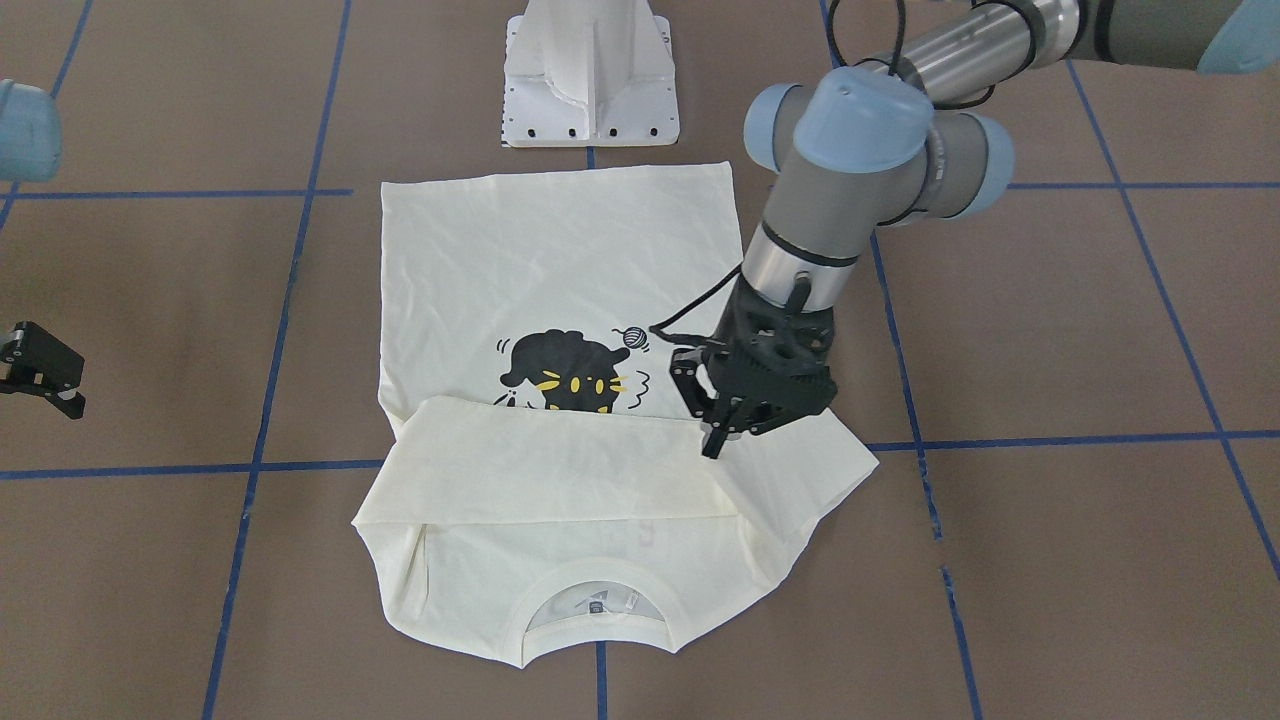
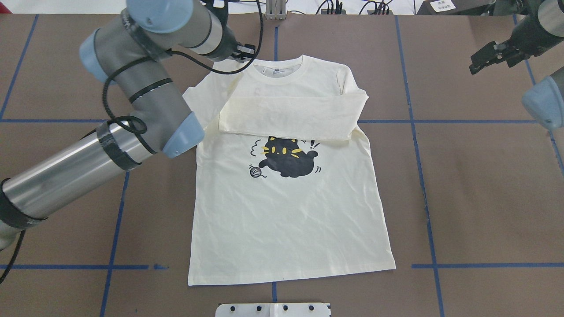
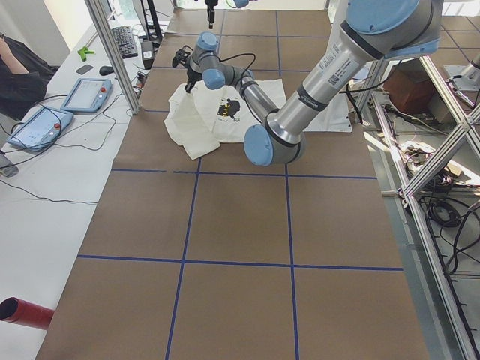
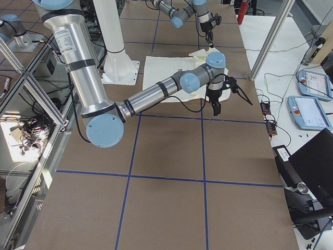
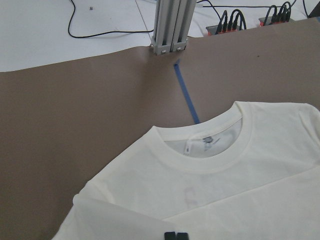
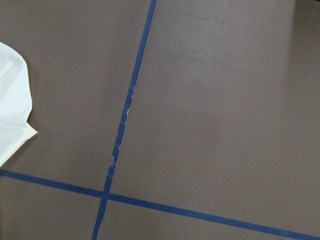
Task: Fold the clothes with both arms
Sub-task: 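Fold the held sleeve across the chest with the left gripper and lay it down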
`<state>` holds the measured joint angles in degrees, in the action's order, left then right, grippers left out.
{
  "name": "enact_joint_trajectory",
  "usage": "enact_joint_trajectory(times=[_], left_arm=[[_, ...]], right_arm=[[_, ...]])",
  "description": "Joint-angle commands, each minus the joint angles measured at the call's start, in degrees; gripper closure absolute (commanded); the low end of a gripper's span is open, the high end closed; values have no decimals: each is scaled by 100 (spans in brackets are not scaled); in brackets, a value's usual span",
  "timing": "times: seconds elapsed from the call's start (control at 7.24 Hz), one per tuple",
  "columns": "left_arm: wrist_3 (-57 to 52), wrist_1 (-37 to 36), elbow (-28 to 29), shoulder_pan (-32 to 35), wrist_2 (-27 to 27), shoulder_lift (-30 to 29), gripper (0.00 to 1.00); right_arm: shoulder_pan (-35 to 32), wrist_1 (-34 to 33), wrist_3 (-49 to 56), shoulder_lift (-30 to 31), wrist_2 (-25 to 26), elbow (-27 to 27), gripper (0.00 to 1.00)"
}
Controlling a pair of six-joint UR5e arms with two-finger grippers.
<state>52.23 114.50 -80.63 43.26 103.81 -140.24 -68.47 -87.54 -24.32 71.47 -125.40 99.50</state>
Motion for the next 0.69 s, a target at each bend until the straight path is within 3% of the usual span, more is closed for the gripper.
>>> enact_joint_trajectory(times=[0.0, 0.28, 0.55], left_arm=[[-9, 1217, 668, -833, -806, -338, 100], [-1096, 2143, 785, -1135, -898, -75, 100], [-1757, 2391, 751, -1232, -898, -109, 100]], right_arm=[[0, 0, 6, -1, 7, -9, 0], [0, 0, -2, -10, 16, -18, 0], [0, 0, -3, -1, 16, -9, 0]])
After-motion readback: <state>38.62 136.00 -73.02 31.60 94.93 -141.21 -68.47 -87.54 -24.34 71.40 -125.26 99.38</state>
